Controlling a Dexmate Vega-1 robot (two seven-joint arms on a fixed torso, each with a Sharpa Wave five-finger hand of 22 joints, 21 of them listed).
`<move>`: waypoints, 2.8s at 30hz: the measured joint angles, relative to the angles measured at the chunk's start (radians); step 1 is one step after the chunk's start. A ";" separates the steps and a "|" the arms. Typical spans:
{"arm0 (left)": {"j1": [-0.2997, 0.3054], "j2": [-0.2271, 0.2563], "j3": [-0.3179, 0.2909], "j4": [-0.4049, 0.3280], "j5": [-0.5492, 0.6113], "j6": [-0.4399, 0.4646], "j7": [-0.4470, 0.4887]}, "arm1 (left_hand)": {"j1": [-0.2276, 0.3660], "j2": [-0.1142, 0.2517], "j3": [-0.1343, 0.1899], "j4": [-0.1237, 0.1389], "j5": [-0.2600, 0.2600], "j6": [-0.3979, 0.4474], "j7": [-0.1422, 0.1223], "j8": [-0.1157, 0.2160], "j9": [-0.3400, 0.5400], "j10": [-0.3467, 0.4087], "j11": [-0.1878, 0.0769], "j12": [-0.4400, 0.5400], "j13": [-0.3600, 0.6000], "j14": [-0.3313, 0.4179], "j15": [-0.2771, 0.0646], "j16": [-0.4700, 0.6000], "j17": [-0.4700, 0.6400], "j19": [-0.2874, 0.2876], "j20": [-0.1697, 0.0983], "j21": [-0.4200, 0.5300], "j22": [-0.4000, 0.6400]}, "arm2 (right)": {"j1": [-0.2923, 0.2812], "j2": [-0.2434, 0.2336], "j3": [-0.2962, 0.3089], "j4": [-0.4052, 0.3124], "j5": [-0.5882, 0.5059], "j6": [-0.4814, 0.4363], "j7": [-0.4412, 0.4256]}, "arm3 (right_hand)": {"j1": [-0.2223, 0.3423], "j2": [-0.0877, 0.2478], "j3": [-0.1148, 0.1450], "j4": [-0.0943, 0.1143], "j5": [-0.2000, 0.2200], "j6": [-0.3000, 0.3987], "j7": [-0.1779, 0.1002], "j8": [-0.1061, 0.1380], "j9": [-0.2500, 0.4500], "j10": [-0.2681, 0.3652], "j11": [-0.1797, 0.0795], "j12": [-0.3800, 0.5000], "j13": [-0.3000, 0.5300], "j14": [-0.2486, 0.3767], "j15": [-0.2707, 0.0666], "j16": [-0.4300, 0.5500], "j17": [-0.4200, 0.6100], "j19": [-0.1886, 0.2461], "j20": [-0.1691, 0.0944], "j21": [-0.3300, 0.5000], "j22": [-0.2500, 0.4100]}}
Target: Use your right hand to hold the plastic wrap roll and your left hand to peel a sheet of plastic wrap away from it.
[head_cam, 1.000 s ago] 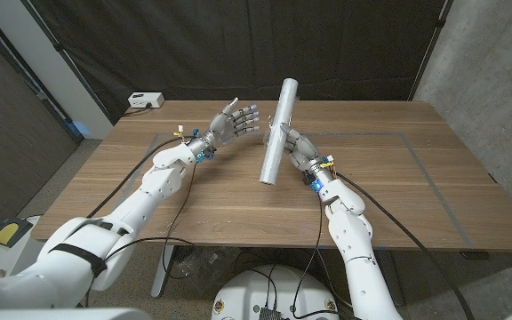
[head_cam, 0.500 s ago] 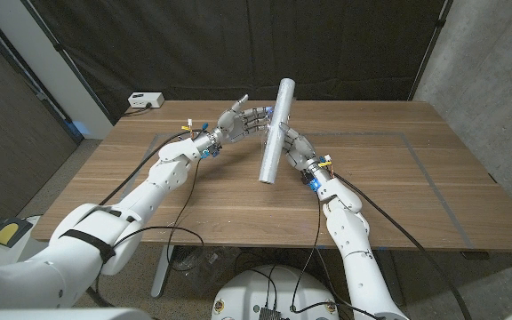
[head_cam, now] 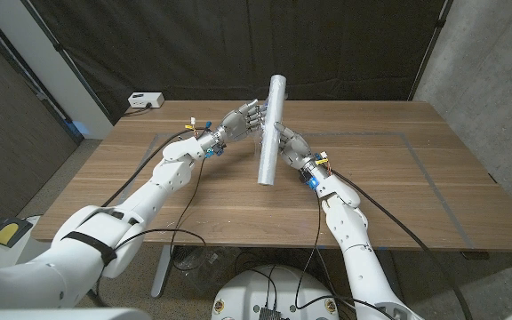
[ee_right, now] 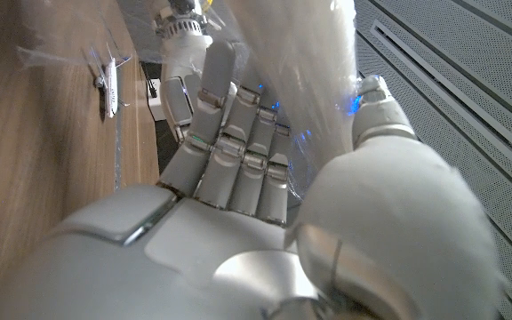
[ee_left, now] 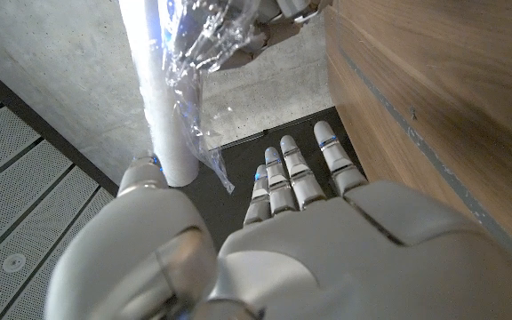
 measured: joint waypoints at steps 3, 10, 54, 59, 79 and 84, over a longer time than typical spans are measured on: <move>-0.001 0.000 0.006 0.000 0.009 -0.003 0.004 | 0.005 0.005 0.000 0.000 -0.003 0.064 -0.002 0.027 0.002 0.033 -0.011 0.002 0.005 0.025 -0.001 0.002 0.003 0.004 0.003 0.011 0.005 | 0.007 -0.003 -0.002 0.007 0.001 0.002 0.010 | 0.000 0.000 0.000 0.000 0.000 0.000 0.000 0.000 0.000 0.000 0.000 0.000 0.000 0.002 0.001 0.000 0.000 0.000 0.000 0.003 0.000; -0.026 -0.009 0.017 0.034 0.016 -0.016 -0.029 | 0.010 0.011 -0.010 0.010 -0.023 0.209 -0.031 0.068 -0.009 -0.023 0.007 -0.017 0.020 -0.084 0.017 -0.035 0.024 -0.073 0.043 0.011 0.013 | 0.026 -0.005 -0.005 0.039 0.001 0.010 0.018 | 0.000 0.000 0.000 0.000 0.000 0.000 0.000 0.000 0.000 0.000 0.000 0.000 0.000 0.002 0.001 0.000 0.004 0.000 0.000 0.008 0.004; -0.040 0.007 0.006 0.033 0.048 -0.023 0.063 | 0.343 0.164 0.265 -0.038 -0.049 0.761 -0.029 0.311 0.053 0.125 -0.106 0.002 0.050 -0.038 0.001 -0.009 0.057 -0.061 -0.008 0.118 -0.006 | 0.119 -0.007 0.024 0.221 0.017 -0.052 -0.018 | -0.405 0.008 0.175 0.110 -0.080 -0.223 -0.018 0.005 -0.110 -0.124 -0.019 -0.159 0.175 -0.138 -0.012 -0.104 0.034 -0.176 0.047 -0.067 -0.137; -0.051 0.011 0.010 0.044 0.053 -0.028 0.056 | 0.343 0.164 0.270 -0.037 -0.049 0.761 -0.029 0.318 0.058 0.125 -0.106 0.004 0.057 -0.038 0.001 -0.009 0.057 -0.061 -0.008 0.123 -0.006 | 0.136 -0.012 0.019 0.250 0.013 -0.052 0.002 | -0.507 -0.009 0.128 0.150 -0.106 -0.299 -0.006 -0.057 -0.138 -0.204 0.013 -0.209 0.148 -0.193 0.021 -0.119 0.025 -0.209 0.079 -0.094 -0.142; -0.057 0.026 0.021 0.025 0.084 -0.024 0.080 | 0.359 0.148 0.297 -0.040 -0.049 0.780 -0.002 0.348 0.080 0.138 -0.108 0.011 0.058 -0.042 -0.002 -0.014 0.057 -0.063 -0.017 0.145 -0.015 | 0.213 -0.023 0.024 0.391 0.042 -0.026 0.091 | -0.727 -0.112 -0.004 0.216 -0.114 -0.445 0.005 -0.161 -0.186 -0.388 0.070 -0.305 0.094 -0.310 0.081 -0.180 -0.017 -0.206 0.160 -0.182 -0.148; -0.041 0.041 0.026 -0.024 0.103 -0.006 0.118 | 0.359 0.148 0.305 -0.040 -0.049 0.773 0.005 0.351 0.085 0.138 -0.108 0.011 0.059 -0.042 -0.002 -0.017 0.057 -0.059 -0.020 0.147 -0.015 | 0.218 -0.024 0.030 0.408 0.053 -0.020 0.106 | -0.732 -0.107 -0.004 0.216 -0.109 -0.445 0.005 -0.161 -0.186 -0.392 0.074 -0.305 0.089 -0.315 0.086 -0.180 -0.021 -0.204 0.161 -0.189 -0.148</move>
